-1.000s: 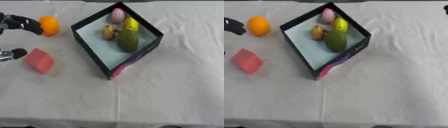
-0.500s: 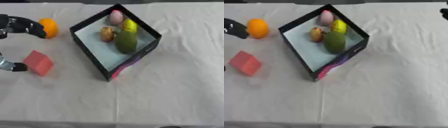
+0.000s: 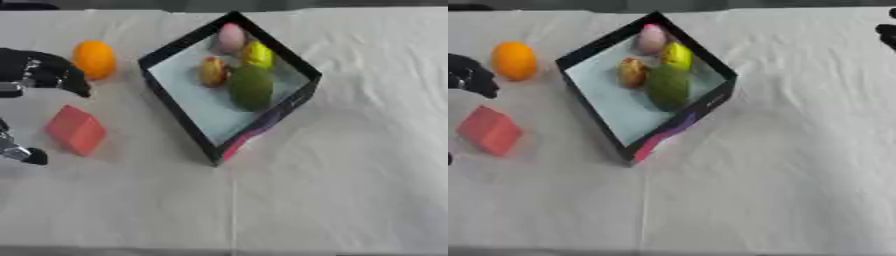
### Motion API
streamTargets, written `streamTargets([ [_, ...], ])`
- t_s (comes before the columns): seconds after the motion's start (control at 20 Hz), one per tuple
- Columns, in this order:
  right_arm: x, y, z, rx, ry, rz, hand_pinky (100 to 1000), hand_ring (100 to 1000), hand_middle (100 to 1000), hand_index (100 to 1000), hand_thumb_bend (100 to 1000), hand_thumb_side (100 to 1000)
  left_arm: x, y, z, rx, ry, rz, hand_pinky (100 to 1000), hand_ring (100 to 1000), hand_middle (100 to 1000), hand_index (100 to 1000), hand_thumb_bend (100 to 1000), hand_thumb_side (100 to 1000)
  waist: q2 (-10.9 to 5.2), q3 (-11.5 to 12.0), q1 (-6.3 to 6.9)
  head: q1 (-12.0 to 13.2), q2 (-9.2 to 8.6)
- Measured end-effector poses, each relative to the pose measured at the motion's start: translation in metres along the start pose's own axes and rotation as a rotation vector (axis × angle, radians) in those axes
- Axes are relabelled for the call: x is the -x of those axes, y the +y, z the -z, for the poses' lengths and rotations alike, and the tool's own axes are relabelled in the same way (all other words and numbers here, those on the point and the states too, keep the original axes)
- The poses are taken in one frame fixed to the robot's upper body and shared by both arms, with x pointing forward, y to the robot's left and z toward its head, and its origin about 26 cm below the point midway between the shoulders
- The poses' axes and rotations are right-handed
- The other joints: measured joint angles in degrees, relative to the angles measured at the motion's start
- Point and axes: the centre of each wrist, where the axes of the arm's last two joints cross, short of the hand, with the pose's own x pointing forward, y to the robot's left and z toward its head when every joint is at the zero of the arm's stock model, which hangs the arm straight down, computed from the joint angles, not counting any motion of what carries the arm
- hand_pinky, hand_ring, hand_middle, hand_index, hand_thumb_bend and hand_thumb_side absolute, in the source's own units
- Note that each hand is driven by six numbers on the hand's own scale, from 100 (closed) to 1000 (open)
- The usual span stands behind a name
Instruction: Pick up objects on the table and place them in the box.
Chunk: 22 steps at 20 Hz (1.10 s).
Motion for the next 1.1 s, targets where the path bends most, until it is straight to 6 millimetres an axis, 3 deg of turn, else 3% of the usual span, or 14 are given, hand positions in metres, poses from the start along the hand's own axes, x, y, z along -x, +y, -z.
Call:
streamTargets([
  [0.7, 0.004, 0.000, 0.000, 0.003, 0.015, 0.000, 942, 692, 688, 853, 100, 647, 0.022, -0.029, -0.004, 0.003, 0.023, 0.055, 1000, 928, 812, 888, 769, 477, 0.06, -0.2, 0.00, 0.5, -0.21],
  [1.1, 0.006, 0.001, -0.001, 0.006, 0.027, 0.001, 942, 691, 688, 853, 100, 651, 0.032, -0.037, -0.007, 0.012, 0.044, 0.081, 1000, 922, 805, 891, 737, 472, 0.07, -0.4, 0.00, 0.8, -0.35],
])
